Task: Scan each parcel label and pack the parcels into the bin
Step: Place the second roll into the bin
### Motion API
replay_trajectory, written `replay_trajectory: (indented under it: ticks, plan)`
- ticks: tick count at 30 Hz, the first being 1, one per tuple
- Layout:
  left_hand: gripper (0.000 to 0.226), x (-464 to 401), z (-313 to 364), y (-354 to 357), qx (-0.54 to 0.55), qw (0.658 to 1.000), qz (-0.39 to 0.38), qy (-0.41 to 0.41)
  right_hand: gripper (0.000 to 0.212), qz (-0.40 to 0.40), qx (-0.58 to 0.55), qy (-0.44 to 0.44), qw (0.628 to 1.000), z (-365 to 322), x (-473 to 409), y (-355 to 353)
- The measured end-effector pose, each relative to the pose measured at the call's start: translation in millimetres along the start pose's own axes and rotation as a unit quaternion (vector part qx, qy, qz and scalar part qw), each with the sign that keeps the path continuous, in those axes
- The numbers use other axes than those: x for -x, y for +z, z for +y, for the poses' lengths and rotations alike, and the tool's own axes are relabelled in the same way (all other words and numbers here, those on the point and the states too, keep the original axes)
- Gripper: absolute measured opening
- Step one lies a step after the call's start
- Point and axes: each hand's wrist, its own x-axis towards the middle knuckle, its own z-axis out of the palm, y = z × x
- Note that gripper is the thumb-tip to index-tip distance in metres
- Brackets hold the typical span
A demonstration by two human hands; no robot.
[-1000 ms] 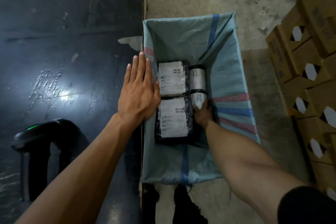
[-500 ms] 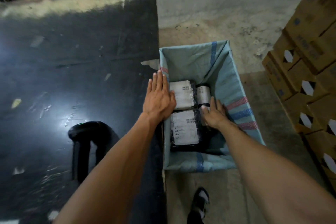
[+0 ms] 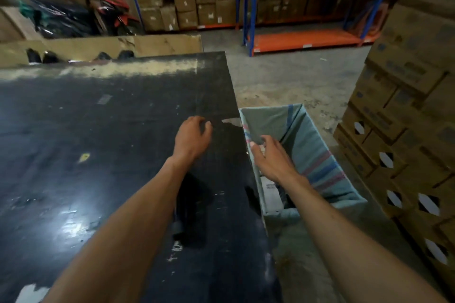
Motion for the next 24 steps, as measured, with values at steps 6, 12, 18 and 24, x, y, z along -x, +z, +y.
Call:
replay_trajectory:
  ticks: [6,12,18,24]
  plan:
    - [0.037,56.0,-93.2,-54.4,-0.070,0.996,-0.002,-0.052,0.065,-0.025,0.002,-0.045,0.999,-69.1,45.3,51.7]
    - [0.051,121.9,-149.8,-37.4,-0.137,0.986,-0.078,-0.052,0.069,-0.087,0.001,-0.039,0.995,-105.6,85.5,111.2]
    - [0.065,139.4,-159.1,-19.8,-0.181,0.972,-0.140,-0.058,0.071,-0.058,0.004,-0.004,0.998,-121.2,100.4,151.5]
    - [0.065,137.9,-159.3,-18.7,-0.182,0.970,-0.149,-0.063,0.071,-0.034,-0.047,0.047,0.997,-128.1,92.2,177.7]
